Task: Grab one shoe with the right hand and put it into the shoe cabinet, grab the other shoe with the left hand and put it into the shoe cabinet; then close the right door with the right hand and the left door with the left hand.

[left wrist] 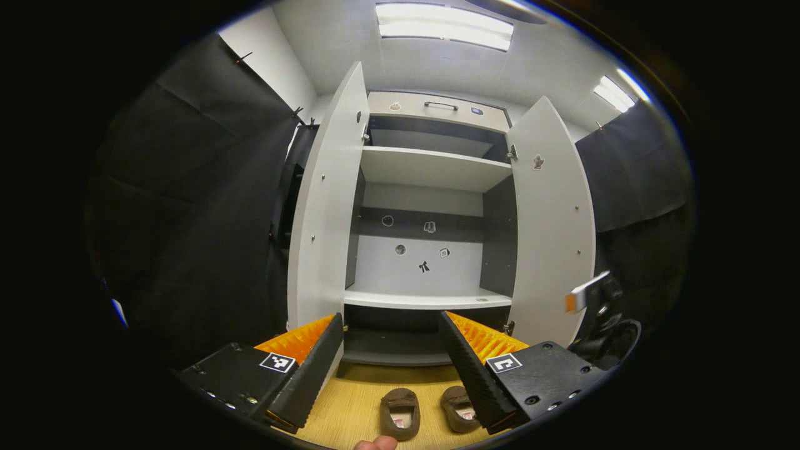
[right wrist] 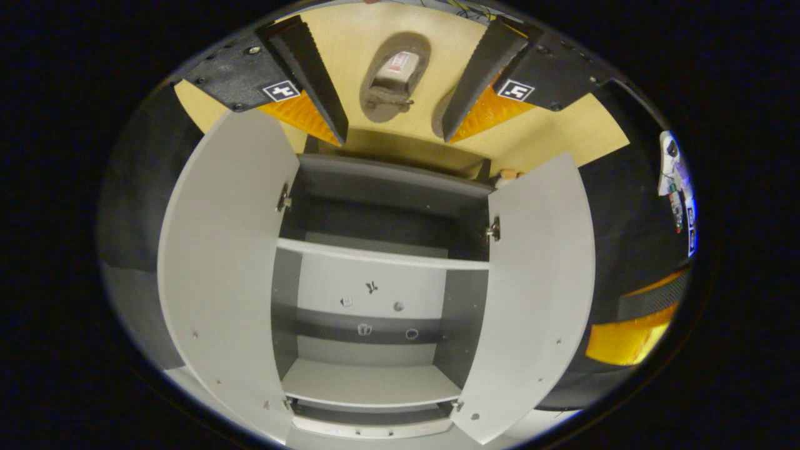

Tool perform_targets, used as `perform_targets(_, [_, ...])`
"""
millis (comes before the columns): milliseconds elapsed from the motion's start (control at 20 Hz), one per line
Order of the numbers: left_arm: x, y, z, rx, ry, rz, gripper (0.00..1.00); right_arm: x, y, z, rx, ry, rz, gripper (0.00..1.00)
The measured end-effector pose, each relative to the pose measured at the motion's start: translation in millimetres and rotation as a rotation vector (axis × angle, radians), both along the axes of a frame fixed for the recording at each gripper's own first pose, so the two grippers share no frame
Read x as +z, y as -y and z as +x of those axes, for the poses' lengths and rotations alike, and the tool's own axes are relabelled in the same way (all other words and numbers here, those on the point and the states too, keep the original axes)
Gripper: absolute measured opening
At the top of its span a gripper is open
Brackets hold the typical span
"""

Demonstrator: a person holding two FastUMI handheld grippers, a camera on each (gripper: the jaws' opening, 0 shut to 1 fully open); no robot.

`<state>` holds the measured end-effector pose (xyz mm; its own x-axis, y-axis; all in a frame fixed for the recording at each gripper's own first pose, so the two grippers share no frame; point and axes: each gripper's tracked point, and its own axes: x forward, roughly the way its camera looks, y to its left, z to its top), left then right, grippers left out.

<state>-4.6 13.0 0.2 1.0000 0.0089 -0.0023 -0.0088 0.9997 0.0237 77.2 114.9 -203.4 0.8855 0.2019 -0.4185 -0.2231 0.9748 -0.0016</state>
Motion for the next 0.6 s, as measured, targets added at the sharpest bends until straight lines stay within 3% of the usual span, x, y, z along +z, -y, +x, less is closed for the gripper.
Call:
perform_targets(250, [1.0, -6.4, 1.2, 0.012, 0.003, 0.005, 0.95, -77.2, -15.1, -3.4, 0.03, -0.198, 0.006, 0.92])
perform_targets(400, [-0.8, -10.8, 2.4, 0.018, 0.0, 0.002, 0.95, -106.1, -20.1, -1.1, 0.054, -0.275, -0.002, 0.8])
perform_targets(600, [-2.7, -13.6, 2.6, 0.024, -0.003, -0.002, 0.95, -134.3, -19.2, 6.9, 0.036, -0.346, -0.031, 0.75])
